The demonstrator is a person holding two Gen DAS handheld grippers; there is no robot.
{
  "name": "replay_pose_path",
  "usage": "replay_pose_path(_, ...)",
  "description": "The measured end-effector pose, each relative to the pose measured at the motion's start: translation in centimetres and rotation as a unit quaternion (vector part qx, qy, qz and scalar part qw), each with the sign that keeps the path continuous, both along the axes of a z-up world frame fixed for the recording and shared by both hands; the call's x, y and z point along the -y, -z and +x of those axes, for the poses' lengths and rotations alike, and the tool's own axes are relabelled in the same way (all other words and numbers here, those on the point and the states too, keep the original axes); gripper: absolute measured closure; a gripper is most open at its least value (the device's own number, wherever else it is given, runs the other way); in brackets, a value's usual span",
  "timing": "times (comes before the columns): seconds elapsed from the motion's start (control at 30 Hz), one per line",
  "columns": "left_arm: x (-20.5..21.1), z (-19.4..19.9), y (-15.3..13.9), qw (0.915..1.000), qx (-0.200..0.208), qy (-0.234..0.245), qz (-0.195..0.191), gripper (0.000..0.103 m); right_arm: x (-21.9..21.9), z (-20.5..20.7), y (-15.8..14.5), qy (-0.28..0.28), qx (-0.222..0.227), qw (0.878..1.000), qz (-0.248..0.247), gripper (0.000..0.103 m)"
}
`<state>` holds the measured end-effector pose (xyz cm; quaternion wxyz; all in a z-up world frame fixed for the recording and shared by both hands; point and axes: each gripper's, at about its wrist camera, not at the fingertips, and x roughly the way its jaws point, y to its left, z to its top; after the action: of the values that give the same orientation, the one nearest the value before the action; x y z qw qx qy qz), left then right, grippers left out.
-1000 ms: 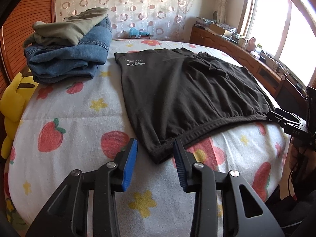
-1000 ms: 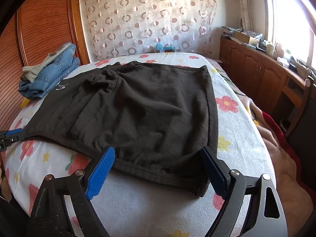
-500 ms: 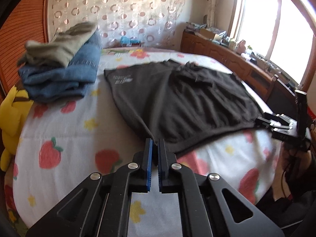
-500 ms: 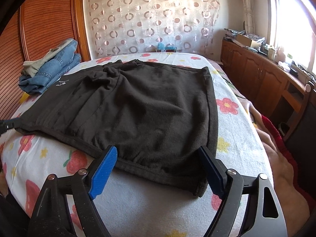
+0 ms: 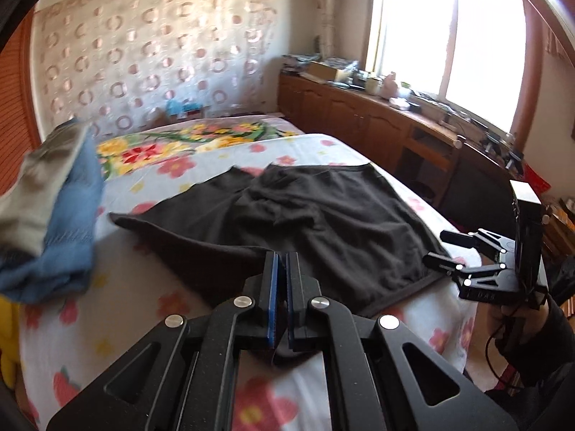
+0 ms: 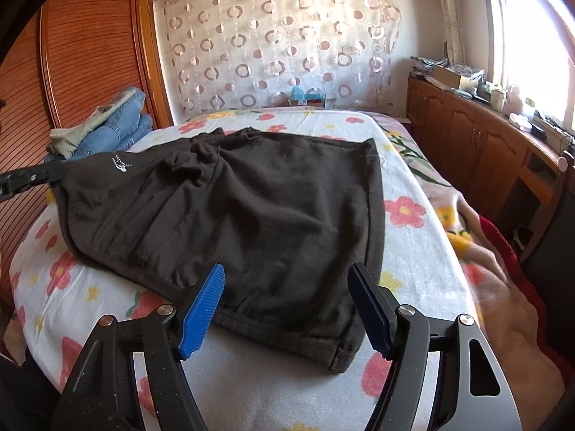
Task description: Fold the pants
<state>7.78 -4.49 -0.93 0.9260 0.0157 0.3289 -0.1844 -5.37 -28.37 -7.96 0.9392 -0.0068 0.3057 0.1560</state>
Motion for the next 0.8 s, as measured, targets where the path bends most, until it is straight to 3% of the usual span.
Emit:
replay_pose_path(0.47,6.3,3.0,-1.5,0.9973,-0.011,0.072,-0.01,0.098,0.5,0.2,0.2,0.012,0.008,1.0,0.009,0.031)
replay_pose_path(0.73,7.5,3.3,-0.7,0.9976,-0.017,0.066,-0.013,0.098,0.9,0.4,0.2,0.017,0.008,1.0,0.012,0.032)
replay_pose_path(0.77,7.4,3.4,-0.6,0.9978,-0.018,0.063,-0.012,0.096,0.8,0.3,0.3,0.018,0.008,1.0,0.011,0.032)
replay_pose_path(0.8,7.3,3.3,-0.5,0.9982,-0.018,0.056,-0.006,0.088,0.8,0.4,0.3,0.018,0.007,1.0,0.011,0.032)
